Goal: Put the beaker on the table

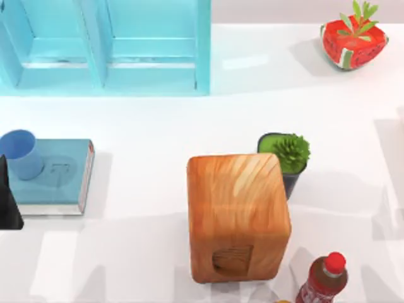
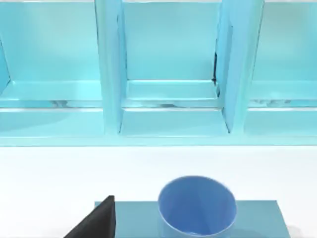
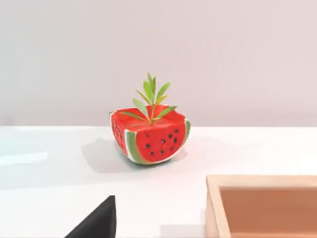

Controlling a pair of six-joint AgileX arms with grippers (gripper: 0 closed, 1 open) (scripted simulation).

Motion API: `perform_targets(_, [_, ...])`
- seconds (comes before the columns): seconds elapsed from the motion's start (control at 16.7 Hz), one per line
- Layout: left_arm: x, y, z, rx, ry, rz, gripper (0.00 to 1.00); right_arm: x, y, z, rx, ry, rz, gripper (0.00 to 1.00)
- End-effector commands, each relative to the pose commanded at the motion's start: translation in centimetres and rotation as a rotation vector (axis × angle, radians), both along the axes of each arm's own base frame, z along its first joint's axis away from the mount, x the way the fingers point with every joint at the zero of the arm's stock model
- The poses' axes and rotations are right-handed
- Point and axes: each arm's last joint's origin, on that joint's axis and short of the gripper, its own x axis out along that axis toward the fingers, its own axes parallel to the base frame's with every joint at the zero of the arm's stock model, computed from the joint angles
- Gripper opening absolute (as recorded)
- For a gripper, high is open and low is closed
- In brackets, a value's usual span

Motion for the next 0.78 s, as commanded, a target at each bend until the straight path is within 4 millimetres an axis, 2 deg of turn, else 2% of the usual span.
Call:
perform_targets(0.18, [1.7, -0.3, 3.8, -0.001, 0.212, -0.021, 1.0, 0.0, 0.0, 0.0, 0.0, 0.0, 0.0, 1.0])
perform_targets(0.3, [3.8, -0.5, 6.3, -0.002, 0.381, -0.028, 1.0, 0.0, 0.0, 0.0, 0.0, 0.0, 0.0, 1.0])
perform_targets(0.54, [10.5, -1.0, 10.2, -0.009, 0.716, -0.014, 1.0, 0.0, 0.0, 0.0, 0.0, 0.0, 0.0, 1.0])
perform_targets(0.66, [14.3, -1.3, 10.9, -0.011, 0.869, 0.001, 1.0, 0.0, 0.0, 0.0, 0.0, 0.0, 0.0, 1.0])
perform_targets(0.78, [18.0, -1.6, 10.8, -0.008, 1.009, 0.015, 1.0, 0.0, 0.0, 0.0, 0.0, 0.0, 0.0, 1.0])
